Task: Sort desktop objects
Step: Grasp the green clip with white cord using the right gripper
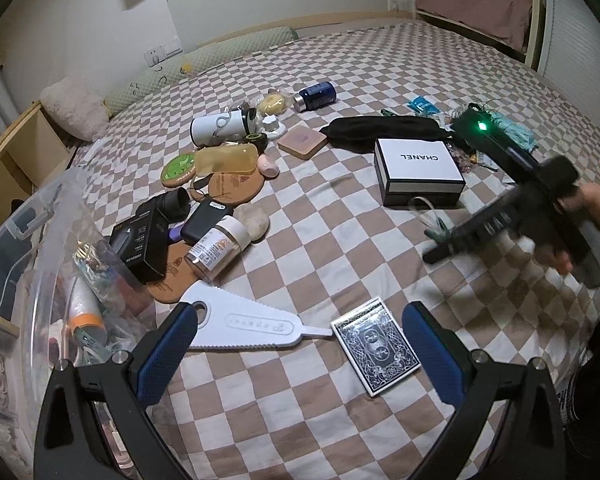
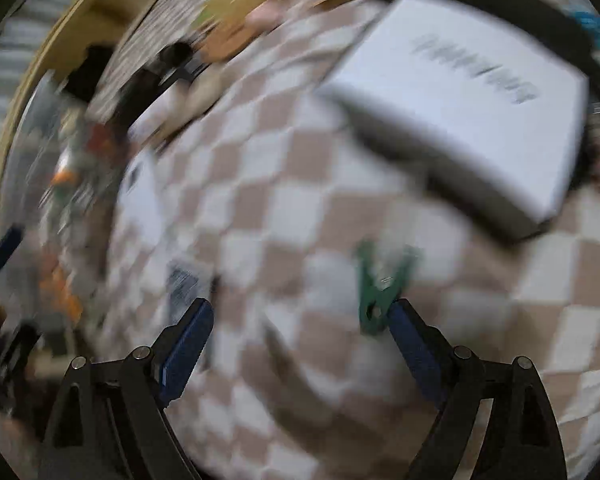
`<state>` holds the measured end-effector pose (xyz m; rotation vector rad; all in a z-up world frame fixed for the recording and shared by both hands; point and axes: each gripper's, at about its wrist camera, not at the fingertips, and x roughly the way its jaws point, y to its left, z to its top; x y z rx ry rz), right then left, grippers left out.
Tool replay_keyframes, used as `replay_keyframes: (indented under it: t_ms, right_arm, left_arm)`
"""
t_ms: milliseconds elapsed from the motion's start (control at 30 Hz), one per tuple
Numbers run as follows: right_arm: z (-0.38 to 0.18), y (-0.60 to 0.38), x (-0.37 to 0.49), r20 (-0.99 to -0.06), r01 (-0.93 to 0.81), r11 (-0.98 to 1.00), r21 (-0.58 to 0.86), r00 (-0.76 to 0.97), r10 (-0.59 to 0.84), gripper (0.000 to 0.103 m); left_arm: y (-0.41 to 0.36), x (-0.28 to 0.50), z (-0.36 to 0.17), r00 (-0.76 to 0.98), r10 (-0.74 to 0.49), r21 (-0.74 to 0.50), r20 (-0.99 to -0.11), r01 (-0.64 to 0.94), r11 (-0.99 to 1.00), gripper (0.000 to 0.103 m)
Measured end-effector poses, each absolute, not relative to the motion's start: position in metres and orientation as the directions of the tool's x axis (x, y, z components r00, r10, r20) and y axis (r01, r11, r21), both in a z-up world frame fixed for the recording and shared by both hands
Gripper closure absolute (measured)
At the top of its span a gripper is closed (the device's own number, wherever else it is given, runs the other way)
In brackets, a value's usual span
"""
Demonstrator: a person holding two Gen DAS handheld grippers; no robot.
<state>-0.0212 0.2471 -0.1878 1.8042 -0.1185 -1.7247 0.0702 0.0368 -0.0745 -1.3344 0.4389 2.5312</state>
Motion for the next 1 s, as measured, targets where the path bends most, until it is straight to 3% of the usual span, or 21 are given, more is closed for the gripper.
replay_keyframes:
  t_ms: [133, 200, 233, 300, 367, 633, 800, 1000]
  right_arm:
    - [-0.17, 0.245, -0.02, -0.938, 0.371, -0.876, 0.308, -0.033, -0.344, 0.014]
    - [-0.172, 0.259, -0.03, -0.935, 0.282, -0.902, 0.326, -0.046, -0.353, 0.016]
    - [-0.173, 0.266, -0.035, -0.933, 0.24, -0.91, 0.337, -0.047, -0.358, 0.021]
    - [-0.183, 0.275, -0.041, -0.944, 0.191, -0.928, 0.32, -0.022, -0.33, 0.049]
    - [-0.193, 0.278, -0.042, -0.948, 0.171, -0.933, 0.315, 0.003, -0.32, 0.059]
    - [-0.193, 0.245, -0.03, -0.975, 0.293, -0.934, 0.202, -0.03, -0.22, 0.06]
    - [-0.196, 0.229, -0.019, -0.986, 0.379, -0.918, 0.119, -0.062, -0.154, 0.075]
    - [-0.197, 0.236, -0.011, -0.983, 0.422, -0.897, 0.132, -0.061, -0.174, 0.075]
  left_arm:
    - [0.035, 0.068, -0.079, -0.537, 0.066, 0.146, -0.841, -0.342, -0.928, 0.0]
    - [0.034, 0.068, -0.08, -0.532, 0.066, 0.14, -0.844, -0.338, -0.931, 0.0]
    - [0.034, 0.068, -0.08, -0.531, 0.066, 0.14, -0.845, -0.338, -0.931, 0.0]
    - [0.034, 0.069, -0.079, -0.532, 0.066, 0.141, -0.844, -0.339, -0.93, 0.0]
    - [0.034, 0.07, -0.079, -0.532, 0.064, 0.145, -0.844, -0.342, -0.928, 0.0]
    - [0.036, 0.068, -0.092, -0.509, 0.064, 0.136, -0.858, -0.346, -0.928, 0.0]
    - [0.045, 0.063, -0.119, -0.433, 0.059, 0.111, -0.9, -0.357, -0.927, 0.0]
    - [0.067, 0.059, -0.154, -0.372, 0.022, 0.139, -0.928, -0.4, -0.906, 0.0]
